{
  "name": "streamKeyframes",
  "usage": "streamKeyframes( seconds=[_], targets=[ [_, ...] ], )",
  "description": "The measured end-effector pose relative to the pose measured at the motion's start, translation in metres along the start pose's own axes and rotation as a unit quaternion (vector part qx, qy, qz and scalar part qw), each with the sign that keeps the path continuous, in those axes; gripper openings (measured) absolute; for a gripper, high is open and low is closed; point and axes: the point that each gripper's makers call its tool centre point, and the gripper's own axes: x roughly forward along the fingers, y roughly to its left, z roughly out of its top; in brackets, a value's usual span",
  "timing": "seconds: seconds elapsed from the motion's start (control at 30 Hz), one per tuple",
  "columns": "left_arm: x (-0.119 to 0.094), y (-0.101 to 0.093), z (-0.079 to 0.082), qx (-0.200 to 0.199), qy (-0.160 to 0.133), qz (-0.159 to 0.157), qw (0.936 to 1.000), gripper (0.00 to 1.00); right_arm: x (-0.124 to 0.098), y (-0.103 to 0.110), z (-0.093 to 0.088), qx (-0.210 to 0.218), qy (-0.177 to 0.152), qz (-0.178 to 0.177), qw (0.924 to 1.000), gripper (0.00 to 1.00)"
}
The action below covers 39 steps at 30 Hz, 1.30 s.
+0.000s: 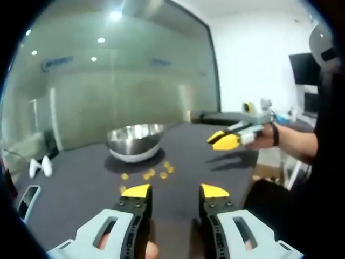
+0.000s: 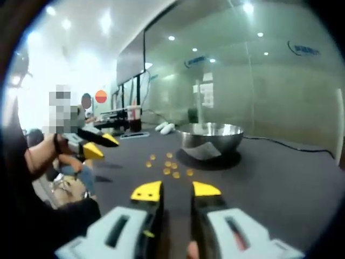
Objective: Pick up the QQ candy scattered on the table and place it into the stainless steel bowl on the table
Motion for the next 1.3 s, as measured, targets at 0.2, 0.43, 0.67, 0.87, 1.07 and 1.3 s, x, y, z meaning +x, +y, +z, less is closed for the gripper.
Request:
streamKeyframes(
  seconds=[0.2, 0.43, 0.67, 0.87, 1.07, 1.3],
  targets=[
    [-0.004, 0.000, 0.004, 0.001, -0.005, 0.001, 1.0000, 0.36, 0.001, 0.004, -0.002, -0.003, 0.003, 0.008, 1.0000, 0.21],
    [-0.008, 0.003, 0.001, -0.005, -0.005, 0.008, 0.9999, 0.37, 0.004, 0.022, -0.009, -0.031, 0.027, 0.044, 0.9982, 0.21],
    [-0.010, 0.003, 0.000, -0.013, -0.007, 0.010, 0.9998, 0.37, 0.006, 0.024, -0.002, -0.024, 0.020, 0.049, 0.9983, 0.22],
    [-0.012, 0.002, -0.003, -0.013, -0.004, 0.009, 0.9999, 0.37, 0.007, 0.020, -0.008, -0.018, 0.026, 0.045, 0.9985, 0.22],
    [-0.012, 0.007, -0.002, -0.011, -0.003, 0.015, 0.9998, 0.37, 0.009, 0.022, -0.005, -0.019, 0.017, 0.053, 0.9983, 0.22],
    [-0.009, 0.009, -0.002, -0.006, 0.002, 0.017, 0.9998, 0.37, 0.012, 0.020, -0.011, 0.006, 0.022, 0.056, 0.9981, 0.23]
  ],
)
